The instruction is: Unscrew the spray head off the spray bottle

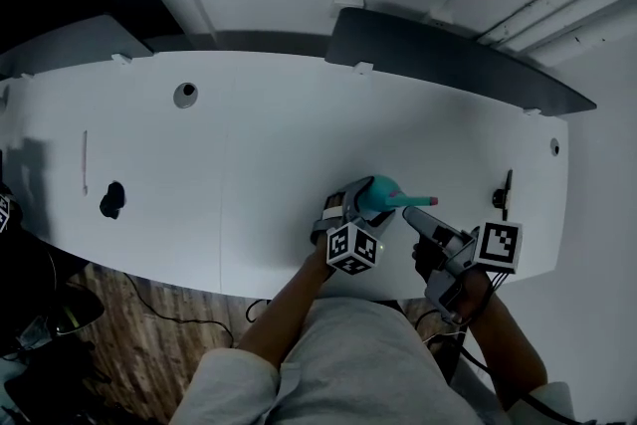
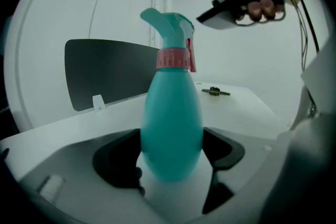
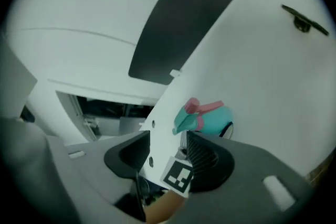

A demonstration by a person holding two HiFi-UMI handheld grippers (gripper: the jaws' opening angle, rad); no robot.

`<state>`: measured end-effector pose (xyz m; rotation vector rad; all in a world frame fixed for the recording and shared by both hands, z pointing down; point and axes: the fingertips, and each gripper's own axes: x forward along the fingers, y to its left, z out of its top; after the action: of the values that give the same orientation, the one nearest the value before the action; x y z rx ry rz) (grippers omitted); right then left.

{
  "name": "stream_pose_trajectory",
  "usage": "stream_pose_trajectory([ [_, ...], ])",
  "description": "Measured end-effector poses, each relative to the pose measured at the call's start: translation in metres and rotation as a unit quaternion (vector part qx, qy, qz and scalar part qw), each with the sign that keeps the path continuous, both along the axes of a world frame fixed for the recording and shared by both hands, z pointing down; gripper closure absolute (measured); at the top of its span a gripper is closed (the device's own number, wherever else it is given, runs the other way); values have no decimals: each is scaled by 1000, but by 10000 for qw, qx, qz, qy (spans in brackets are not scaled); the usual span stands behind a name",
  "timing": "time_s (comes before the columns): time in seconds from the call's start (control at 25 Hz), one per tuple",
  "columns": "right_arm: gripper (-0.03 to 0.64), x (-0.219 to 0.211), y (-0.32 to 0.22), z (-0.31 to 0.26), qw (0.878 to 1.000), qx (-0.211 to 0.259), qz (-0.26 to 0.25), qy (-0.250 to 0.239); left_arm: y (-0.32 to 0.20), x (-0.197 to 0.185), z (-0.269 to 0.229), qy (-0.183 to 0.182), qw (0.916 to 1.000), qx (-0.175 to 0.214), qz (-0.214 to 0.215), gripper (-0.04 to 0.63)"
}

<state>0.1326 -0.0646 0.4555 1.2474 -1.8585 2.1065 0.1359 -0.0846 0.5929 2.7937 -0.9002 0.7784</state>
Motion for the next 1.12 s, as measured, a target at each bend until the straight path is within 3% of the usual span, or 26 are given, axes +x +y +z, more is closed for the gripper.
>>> stream_pose_trajectory([
  [0.12,391,9,-12,14,9979,-236,588,152,2,1,0,-78,9999,89,44,235],
  [0.2,425,8,-16,19,9985,-159,359,386,4,3,-1,-129,9998,138,75,235],
  [0.24,489,6,-16,20,9984,-35,0,573,5,3,-1,-136,9998,138,81,235],
  [0.28,494,2,-16,20,9954,141,-515,794,5,4,-1,-129,9998,125,81,235],
  [0.32,494,-3,-15,19,9868,366,-1179,1050,5,4,-2,-114,9998,115,79,235],
  [0.36,495,-7,-13,18,9691,621,-1970,1347,5,3,-2,-105,9998,118,81,235],
  [0.4,494,-11,-10,17,9398,880,-2836,1694,5,2,-2,-110,9998,141,93,235],
  [0.44,494,-14,-7,17,8972,1112,-3720,2103,6,2,-2,-134,9997,183,118,235],
  [0.48,492,-14,-4,17,8419,1304,-4559,2578,6,2,-2,-160,9995,224,144,235],
  [0.56,528,-10,-5,15,7089,1601,-5860,3584,5,3,-2,-144,9996,199,127,235],
  [0.6,558,-9,-9,15,6467,1724,-6280,3970,5,2,-1,-110,9998,142,94,235],
  [0.64,556,-10,-11,15,5959,1827,-6584,4219,4,2,-1,-83,9999,82,62,235],
  [0.68,557,-12,-12,15,5560,1920,-6810,4361,4,2,-1,-61,10000,28,29,235],
  [0.8,557,-19,-9,14,4536,2251,-7290,4605,4,2,-1,-20,10000,-33,-35,235],
  [0.84,557,-20,-7,14,4240,2363,-7396,4662,3,2,-1,-18,10000,-26,-35,235],
  [0.88,557,-21,-6,14,4042,2444,-7459,4697,2,1,-1,-15,10000,-18,-30,235],
  [0.92,557,-21,-6,15,3946,2493,-7484,4712,2,1,-1,-12,10000,-14,-25,235],
  [1.12,557,-21,-5,16,3931,2678,-7471,4643,3,-2,0,-9,10000,-21,-44,235],
])
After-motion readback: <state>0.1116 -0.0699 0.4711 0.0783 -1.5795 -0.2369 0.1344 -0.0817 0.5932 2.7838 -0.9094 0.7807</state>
